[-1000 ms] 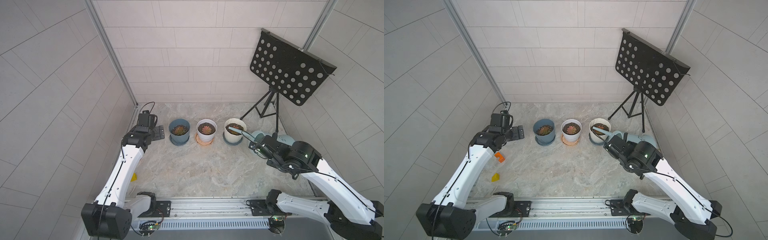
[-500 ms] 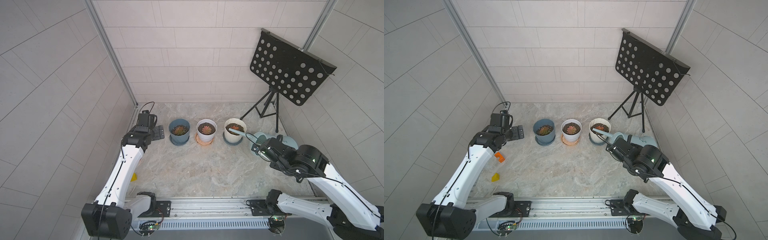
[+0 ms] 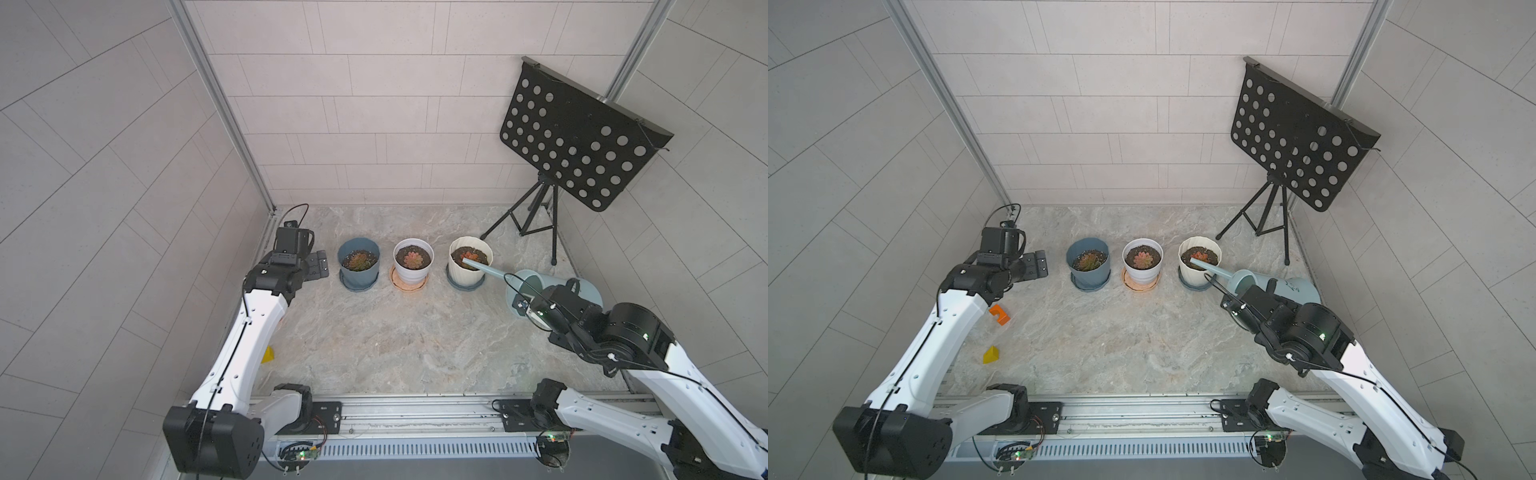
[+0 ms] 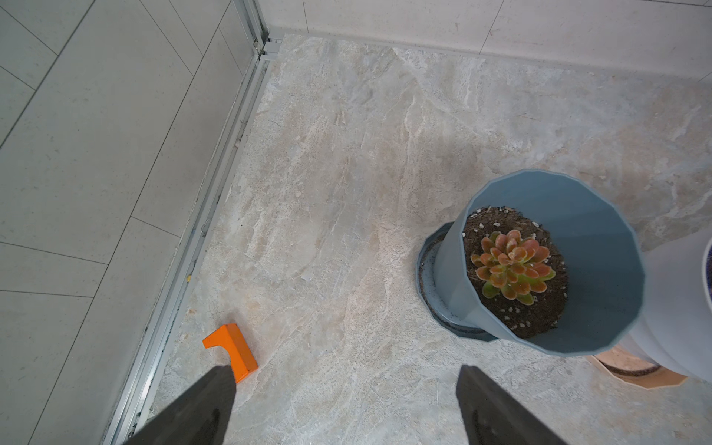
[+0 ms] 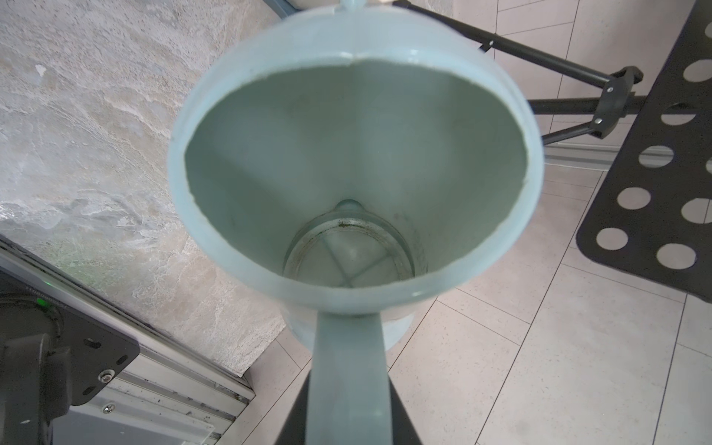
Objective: Water the succulent around the soil edge
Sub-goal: Water the soil of the potted plant with water.
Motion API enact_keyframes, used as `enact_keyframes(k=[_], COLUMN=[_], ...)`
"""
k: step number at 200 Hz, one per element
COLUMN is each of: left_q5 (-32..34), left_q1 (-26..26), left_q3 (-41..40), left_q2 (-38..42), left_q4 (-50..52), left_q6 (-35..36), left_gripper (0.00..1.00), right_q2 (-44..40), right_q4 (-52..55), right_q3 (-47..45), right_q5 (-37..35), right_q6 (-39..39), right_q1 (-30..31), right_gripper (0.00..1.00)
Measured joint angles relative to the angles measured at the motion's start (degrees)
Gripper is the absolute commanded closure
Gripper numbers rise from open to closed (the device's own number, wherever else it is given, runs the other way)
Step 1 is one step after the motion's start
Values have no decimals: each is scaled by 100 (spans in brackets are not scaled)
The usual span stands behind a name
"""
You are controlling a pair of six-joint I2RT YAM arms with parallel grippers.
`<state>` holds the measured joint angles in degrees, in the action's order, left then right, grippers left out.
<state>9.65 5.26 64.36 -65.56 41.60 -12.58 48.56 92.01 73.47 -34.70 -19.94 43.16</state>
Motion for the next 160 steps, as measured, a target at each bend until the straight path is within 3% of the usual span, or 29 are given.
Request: enact_keyframes(k=[160], left_q5=[72], left_q1=[0], left_q3=[-44], left_q2=[0], left_q4=[-59], left_q6=[0], left_gripper=[3], right_q2=[-603], right_q4=[0], right_q3=[-339], right_q5=[175], right_q6=[-92], right_q1=[-323], right_gripper=[100])
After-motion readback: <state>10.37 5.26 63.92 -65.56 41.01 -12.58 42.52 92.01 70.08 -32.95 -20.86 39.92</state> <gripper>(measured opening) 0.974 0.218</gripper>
